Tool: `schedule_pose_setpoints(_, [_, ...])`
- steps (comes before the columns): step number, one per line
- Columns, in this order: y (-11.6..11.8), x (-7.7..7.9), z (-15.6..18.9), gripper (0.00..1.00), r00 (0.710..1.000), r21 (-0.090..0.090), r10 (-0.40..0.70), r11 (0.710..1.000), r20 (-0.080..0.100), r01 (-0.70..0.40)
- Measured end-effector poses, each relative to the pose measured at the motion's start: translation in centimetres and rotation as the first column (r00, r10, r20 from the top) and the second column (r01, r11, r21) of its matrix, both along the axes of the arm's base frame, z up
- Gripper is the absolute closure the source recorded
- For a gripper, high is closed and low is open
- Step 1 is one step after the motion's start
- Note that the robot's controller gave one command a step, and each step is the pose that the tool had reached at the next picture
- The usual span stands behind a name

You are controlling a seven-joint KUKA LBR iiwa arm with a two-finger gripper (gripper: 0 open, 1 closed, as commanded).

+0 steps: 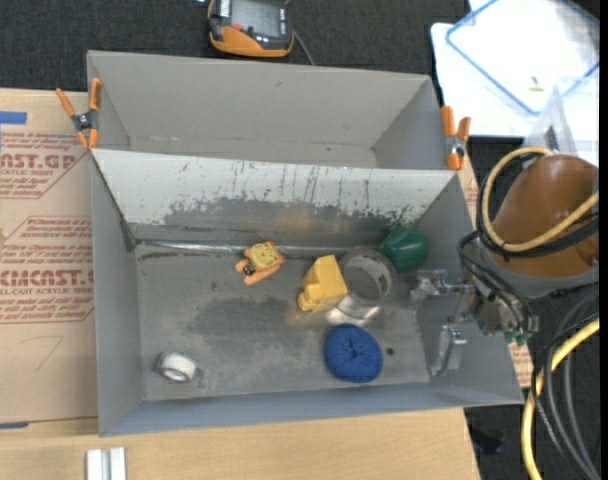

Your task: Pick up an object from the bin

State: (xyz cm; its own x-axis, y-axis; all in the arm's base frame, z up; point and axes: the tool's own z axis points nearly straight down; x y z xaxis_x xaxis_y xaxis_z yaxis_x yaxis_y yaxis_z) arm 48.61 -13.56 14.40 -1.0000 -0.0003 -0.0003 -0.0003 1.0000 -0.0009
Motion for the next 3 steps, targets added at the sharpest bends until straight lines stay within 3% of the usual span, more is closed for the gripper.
schedule_pose_setpoints(2, [-0.1,0.4,0.1,0.00,0.998,0.002,-0.061,0.998,-0.001,0.061])
schedule_pose_setpoints(3, [1.3,3.2,-2.1,1.00,0.980,0.002,0.199,0.980,0.001,-0.200])
